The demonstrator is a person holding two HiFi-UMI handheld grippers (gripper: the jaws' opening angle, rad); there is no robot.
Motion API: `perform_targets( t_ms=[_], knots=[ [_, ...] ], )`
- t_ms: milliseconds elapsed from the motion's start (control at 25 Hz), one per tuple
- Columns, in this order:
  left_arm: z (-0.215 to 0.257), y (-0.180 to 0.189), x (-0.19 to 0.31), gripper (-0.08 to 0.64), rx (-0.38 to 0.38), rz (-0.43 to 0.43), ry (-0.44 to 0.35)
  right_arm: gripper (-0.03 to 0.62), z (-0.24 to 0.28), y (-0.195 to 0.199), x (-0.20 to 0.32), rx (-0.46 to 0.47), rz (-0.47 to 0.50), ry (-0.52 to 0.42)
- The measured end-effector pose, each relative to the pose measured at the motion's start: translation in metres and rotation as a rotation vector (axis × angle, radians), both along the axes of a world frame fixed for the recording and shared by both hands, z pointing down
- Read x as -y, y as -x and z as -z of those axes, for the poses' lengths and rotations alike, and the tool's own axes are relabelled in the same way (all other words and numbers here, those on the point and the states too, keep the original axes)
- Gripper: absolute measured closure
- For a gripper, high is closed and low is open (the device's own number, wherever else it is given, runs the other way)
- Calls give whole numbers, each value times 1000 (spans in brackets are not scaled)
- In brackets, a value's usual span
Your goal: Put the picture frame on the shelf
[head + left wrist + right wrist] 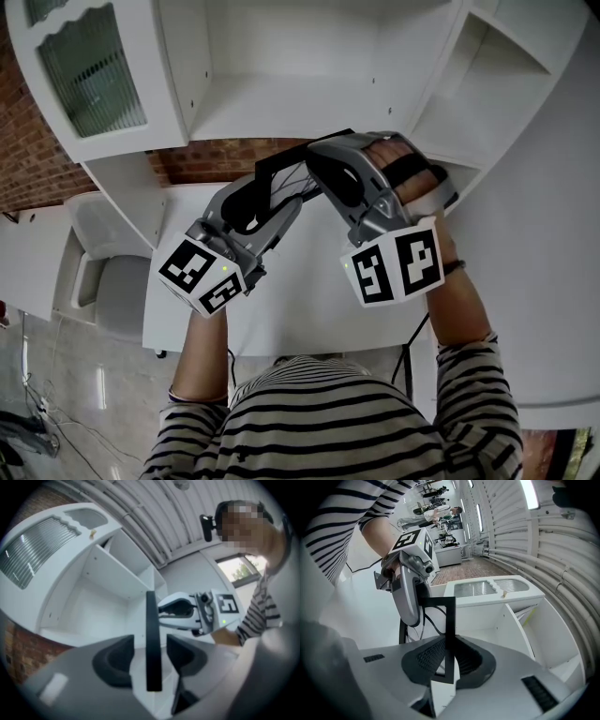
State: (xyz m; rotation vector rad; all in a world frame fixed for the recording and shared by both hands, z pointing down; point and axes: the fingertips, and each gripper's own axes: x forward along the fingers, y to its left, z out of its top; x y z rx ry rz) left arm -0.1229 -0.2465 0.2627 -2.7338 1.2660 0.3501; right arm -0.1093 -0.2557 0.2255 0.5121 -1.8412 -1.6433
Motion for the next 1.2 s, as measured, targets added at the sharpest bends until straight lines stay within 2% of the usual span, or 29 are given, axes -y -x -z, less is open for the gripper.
perform_targets(
  t_ms=[440, 1200],
  knots=[
    [-6, 12, 19, 319, -4, 91, 44, 532, 20, 10, 10, -19, 4, -63],
    [-13, 14, 36, 316, 1, 119, 76, 532, 49, 18, 47, -5, -21, -81]
  ],
)
